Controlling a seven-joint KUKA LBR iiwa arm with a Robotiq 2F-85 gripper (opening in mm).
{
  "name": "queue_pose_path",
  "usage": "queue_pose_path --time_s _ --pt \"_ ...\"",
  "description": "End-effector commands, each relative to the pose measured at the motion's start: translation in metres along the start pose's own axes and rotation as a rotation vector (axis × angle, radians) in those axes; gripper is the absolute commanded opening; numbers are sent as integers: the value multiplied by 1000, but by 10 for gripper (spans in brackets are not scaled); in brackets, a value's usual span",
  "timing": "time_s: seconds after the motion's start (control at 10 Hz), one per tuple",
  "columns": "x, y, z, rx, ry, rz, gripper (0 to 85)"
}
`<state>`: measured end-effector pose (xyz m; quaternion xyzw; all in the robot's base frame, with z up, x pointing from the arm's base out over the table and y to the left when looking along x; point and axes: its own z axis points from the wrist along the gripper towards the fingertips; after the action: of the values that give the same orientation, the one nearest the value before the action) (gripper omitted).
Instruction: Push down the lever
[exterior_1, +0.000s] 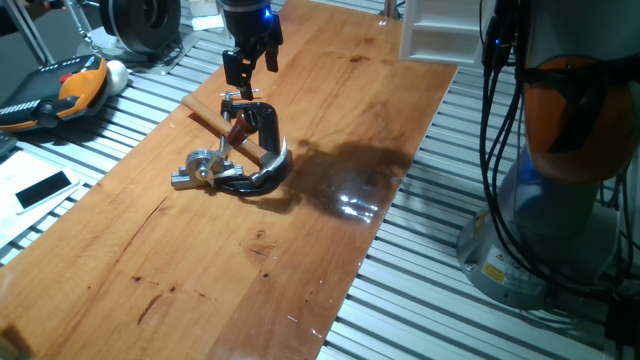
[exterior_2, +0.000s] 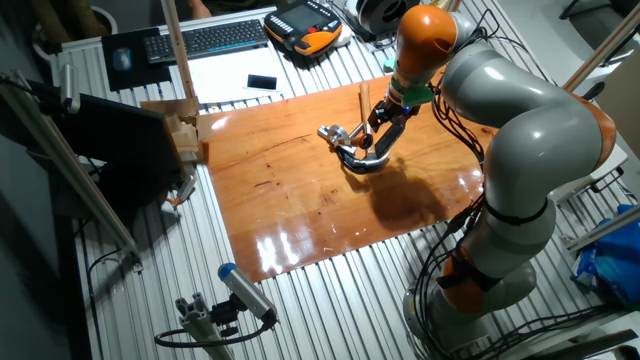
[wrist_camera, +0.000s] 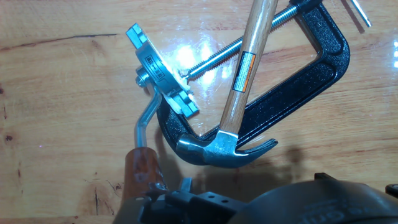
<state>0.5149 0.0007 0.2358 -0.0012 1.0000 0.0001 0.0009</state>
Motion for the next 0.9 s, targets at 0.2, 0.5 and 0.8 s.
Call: queue_pose_path --time_s 0.2,0.5,0.8 --pt "0 0 -2 25 62 -77 0" --pt "1 -1 -2 26 55 -79 0" --pt "1 -1 -2 27 50 -79 0"
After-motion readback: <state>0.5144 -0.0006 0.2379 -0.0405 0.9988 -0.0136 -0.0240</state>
